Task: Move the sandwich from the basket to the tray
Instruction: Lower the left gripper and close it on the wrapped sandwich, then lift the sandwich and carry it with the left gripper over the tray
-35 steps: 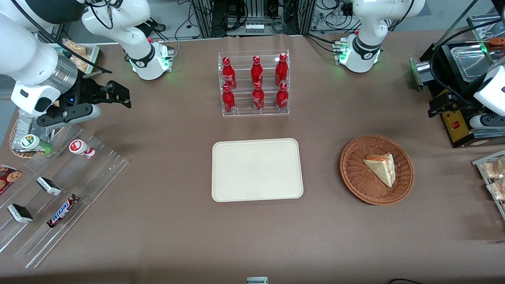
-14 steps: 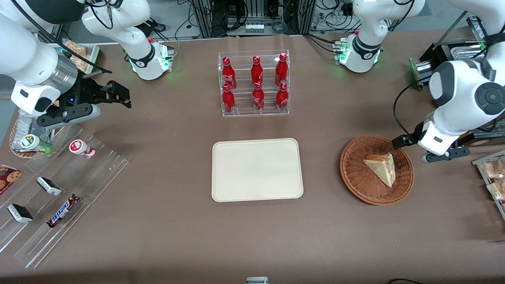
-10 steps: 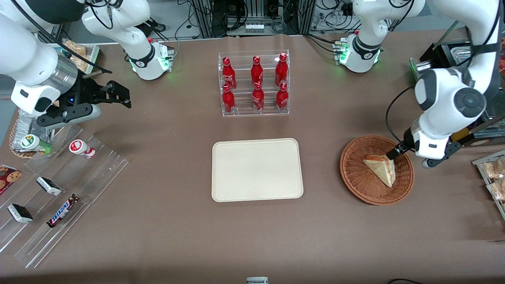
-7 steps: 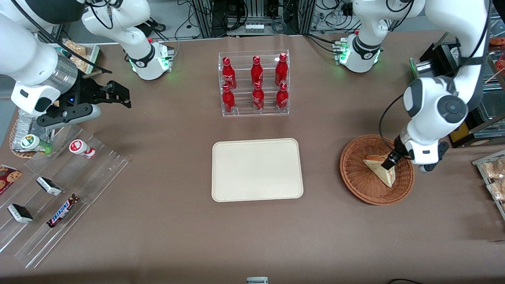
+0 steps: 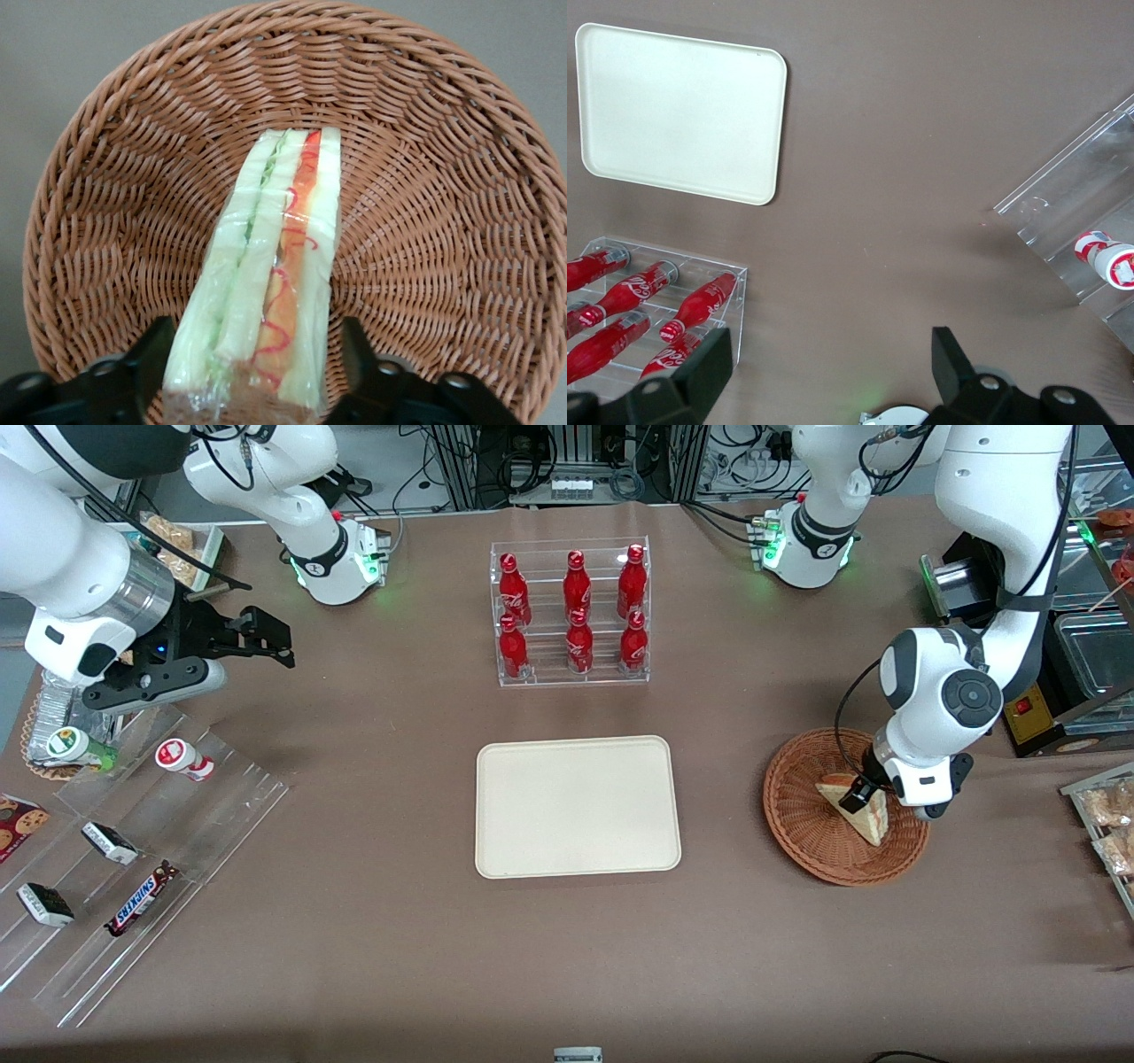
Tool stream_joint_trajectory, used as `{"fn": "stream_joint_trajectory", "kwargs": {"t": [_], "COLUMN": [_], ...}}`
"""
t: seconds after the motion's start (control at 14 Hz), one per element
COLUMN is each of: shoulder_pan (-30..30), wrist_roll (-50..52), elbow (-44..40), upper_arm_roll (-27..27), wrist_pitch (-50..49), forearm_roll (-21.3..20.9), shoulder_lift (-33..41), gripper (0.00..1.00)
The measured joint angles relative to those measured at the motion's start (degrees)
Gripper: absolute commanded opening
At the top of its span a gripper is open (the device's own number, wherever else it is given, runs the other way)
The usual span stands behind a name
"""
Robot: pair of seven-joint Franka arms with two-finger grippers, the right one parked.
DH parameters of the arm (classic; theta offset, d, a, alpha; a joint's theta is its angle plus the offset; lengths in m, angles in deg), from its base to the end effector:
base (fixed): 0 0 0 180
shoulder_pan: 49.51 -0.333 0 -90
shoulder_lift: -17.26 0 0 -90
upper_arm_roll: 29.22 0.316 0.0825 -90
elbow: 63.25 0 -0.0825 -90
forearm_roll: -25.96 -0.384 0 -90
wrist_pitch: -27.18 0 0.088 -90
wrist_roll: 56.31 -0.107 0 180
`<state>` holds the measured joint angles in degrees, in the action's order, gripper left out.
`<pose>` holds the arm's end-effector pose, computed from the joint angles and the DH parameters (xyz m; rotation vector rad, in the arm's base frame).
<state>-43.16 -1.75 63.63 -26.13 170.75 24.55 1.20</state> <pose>0.5523 -0.0316 0.2513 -2.8280 -1.3200 -0.0377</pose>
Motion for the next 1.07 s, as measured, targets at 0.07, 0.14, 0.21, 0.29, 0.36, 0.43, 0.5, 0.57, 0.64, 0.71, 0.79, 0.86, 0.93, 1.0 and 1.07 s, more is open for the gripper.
{"fn": "stream_joint_trajectory", "kwargs": {"t": [0.07,0.14,0.21,0.29,0.36,0.43,0.5,0.57,0.64,0.71,0.79,0.86,0.93,1.0,1.07], "shoulder_pan": [0.00,0.01,0.07,0.39,1.25,2.61,4.35,6.52,9.22,12.31,15.69,18.94,21.99,24.82,27.42], "wrist_roll": [0.02,0.02,0.02,0.01,0.01,0.02,0.02,0.05,0.11,0.47,0.94,1.33,1.52,1.54,1.52], "elbow": [-0.58,-1.68,-3.43,-5.95,-8.96,-12.02,-14.76,-16.92,-18.40,-19.43,-20.52,-22.05,-23.94,-25.86,-27.62], "upper_arm_roll": [0.00,0.00,-0.05,-0.15,-0.23,-0.32,-0.45,-0.61,-0.76,-0.89,-1.01,-1.08,-1.12,-1.16,-1.19], "wrist_pitch": [-0.19,-1.16,-3.50,-7.02,-10.96,-14.65,-17.67,-19.55,-20.22,-20.28,-20.25,-20.23,-20.21,-19.96,-19.02], "forearm_roll": [0.00,0.00,0.00,0.00,0.00,0.00,0.00,0.01,0.02,0.03,0.04,0.04,0.04,0.03,0.03], "shoulder_lift": [0.05,0.09,0.13,0.18,0.24,0.29,0.32,0.31,0.23,-0.06,-0.75,-1.93,-3.53,-5.38,-7.32], "gripper": [0.01,0.01,0.01,0.01,0.01,0.01,0.01,0.02,0.02,0.03,0.03,0.04,0.04,0.04,0.04]}}
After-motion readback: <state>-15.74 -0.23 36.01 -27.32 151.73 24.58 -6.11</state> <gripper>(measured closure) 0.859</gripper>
